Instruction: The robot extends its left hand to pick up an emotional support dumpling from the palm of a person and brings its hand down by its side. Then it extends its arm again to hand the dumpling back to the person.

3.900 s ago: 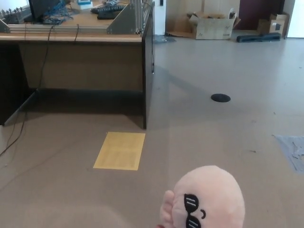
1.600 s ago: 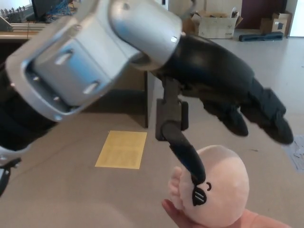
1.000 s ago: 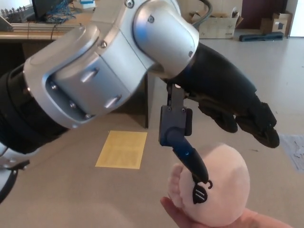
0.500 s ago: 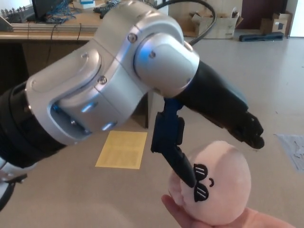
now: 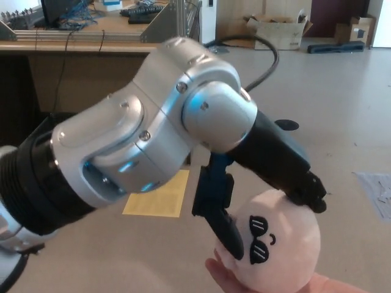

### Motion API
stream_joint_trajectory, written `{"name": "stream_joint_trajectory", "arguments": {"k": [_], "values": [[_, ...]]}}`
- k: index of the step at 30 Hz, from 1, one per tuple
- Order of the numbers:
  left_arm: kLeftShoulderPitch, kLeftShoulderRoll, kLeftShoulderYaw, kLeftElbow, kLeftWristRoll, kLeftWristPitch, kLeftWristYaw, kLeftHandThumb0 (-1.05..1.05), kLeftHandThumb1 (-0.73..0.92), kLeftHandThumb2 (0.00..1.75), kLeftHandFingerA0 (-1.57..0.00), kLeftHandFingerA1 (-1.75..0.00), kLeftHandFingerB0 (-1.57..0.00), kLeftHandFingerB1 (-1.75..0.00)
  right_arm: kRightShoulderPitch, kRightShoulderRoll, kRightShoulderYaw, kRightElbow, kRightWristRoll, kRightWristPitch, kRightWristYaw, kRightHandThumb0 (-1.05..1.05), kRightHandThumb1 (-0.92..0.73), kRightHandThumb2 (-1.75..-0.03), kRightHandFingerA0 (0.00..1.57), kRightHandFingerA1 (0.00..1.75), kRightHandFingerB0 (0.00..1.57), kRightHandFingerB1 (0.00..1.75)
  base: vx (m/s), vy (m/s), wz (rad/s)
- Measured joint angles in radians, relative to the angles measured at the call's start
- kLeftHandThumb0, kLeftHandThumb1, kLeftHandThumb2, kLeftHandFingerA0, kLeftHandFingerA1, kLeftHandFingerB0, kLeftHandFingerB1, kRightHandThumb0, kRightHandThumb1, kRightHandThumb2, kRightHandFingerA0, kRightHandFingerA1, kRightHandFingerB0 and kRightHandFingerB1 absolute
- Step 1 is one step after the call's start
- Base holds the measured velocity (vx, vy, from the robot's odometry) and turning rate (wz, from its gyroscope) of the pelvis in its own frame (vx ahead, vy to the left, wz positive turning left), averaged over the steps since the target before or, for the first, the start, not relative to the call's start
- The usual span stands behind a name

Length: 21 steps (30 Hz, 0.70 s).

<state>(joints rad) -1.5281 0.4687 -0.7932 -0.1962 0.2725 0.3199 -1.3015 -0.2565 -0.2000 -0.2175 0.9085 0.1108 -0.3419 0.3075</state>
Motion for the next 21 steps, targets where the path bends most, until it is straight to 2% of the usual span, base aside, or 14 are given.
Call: {"name": "stream_joint_trajectory", "arguments": {"k": [1, 5, 6, 10, 11, 16, 17, 18, 19, 20, 21], "values": [[0.003, -0.002, -0.001, 0.0, 0.003, 0.0, -0.001, -0.82, 0.44, 0.92, 0.0, -0.15, 0.0, 0.0, 0.0, 0.0, 0.0, -0.001, 0.0, 0.001, 0.0, -0.55, -0.51, -0.57, 0.68, 0.45, 0.32, 0.32, 0.0, 0.0, 0.0], [0.044, -0.028, -0.01, -0.003, 0.026, 0.0, -0.004, -0.82, 0.44, 0.92, 0.0, -0.15, 0.0, 0.0, -0.006, 0.0, -0.007, -0.006, 0.009, 0.012, 0.007, -0.55, -0.51, -0.57, 0.68, 0.45, 0.32, 0.32, 0.0, 0.0, 0.0], [0.052, -0.034, -0.011, -0.003, 0.029, 0.0, -0.004, -0.82, 0.44, 0.91, -0.01, -0.27, 0.0, -0.04, -0.008, 0.0, -0.008, -0.007, 0.011, 0.014, 0.008, -0.57, -0.47, -0.82, 0.61, 0.6, 0.4, 0.5, 0.0, 0.0, 0.0], [0.088, -0.053, -0.025, -0.006, 0.058, -0.006, 0.005, -0.82, 0.44, 0.91, -0.01, -0.27, 0.0, -0.04, -0.013, 0.0, -0.01, -0.002, 0.015, 0.015, 0.017, -0.57, -0.47, -0.82, 0.61, 0.6, 0.4, 0.5, 0.0, 0.0, 0.0], [0.105, -0.061, -0.033, -0.007, 0.067, -0.011, 0.009, -0.86, 0.42, 0.85, -0.31, -0.52, 0.0, -0.02, -0.016, 0.0, -0.009, 0.003, 0.016, 0.012, 0.021, -0.47, -0.61, -0.59, 0.78, 0.57, 0.44, 0.37, 0.0, 0.0, 0.0], [0.201, -0.084, -0.048, -0.029, 0.123, -0.038, 0.061, -0.86, 0.42, 0.85, -0.31, -0.52, 0.0, -0.02, -0.018, 0.0, -0.009, 0.02, 0.016, 0.003, 0.032, -0.47, -0.61, -0.59, 0.78, 0.57, 0.44, 0.37, 0.0, 0.0, 0.0], [0.221, -0.088, -0.05, -0.032, 0.14, -0.045, 0.075, -0.59, 0.35, 0.71, -0.67, -0.87, -0.04, -0.29, -0.018, 0.0, -0.009, 0.024, 0.016, 0.001, 0.033, -0.55, -0.7, -0.62, 0.82, 0.64, 0.56, 0.42, 0.0, 0.0, 0.0], [0.228, -0.09, -0.05, -0.034, 0.148, -0.048, 0.082, -0.59, 0.35, 0.71, -0.67, -0.87, -0.04, -0.29, -0.018, 0.0, -0.009, 0.025, 0.016, 0.0, 0.034, -0.55, -0.7, -0.62, 0.82, 0.64, 0.56, 0.42, 0.0, 0.0, 0.0], [0.245, -0.094, -0.041, -0.038, 0.155, -0.051, 0.095, -0.43, 0.45, 0.55, -0.63, -0.98, -0.1, -0.29, -0.019, -0.001, -0.005, 0.025, 0.014, -0.001, 0.034, -0.57, -0.73, -0.62, 0.81, 0.63, 0.61, 0.44, 0.0, 0.0, 0.0], [0.267, -0.1, -0.028, -0.043, 0.159, -0.054, 0.11, -0.43, 0.45, 0.55, -0.63, -0.98, -0.1, -0.29, -0.019, -0.004, 0.0, 0.025, 0.011, -0.002, 0.032, -0.57, -0.73, -0.62, 0.81, 0.63, 0.61, 0.44, 0.0, 0.0, 0.0], [0.294, -0.107, -0.013, -0.048, 0.164, -0.058, 0.128, -0.28, 0.57, 0.57, -0.61, -1.08, -0.23, -0.3, -0.022, -0.008, 0.007, 0.025, 0.006, -0.003, 0.029, -0.53, -0.68, -0.61, 0.65, 0.45, 0.41, 0.33, 0.0, 0.0, 0.0]]}}
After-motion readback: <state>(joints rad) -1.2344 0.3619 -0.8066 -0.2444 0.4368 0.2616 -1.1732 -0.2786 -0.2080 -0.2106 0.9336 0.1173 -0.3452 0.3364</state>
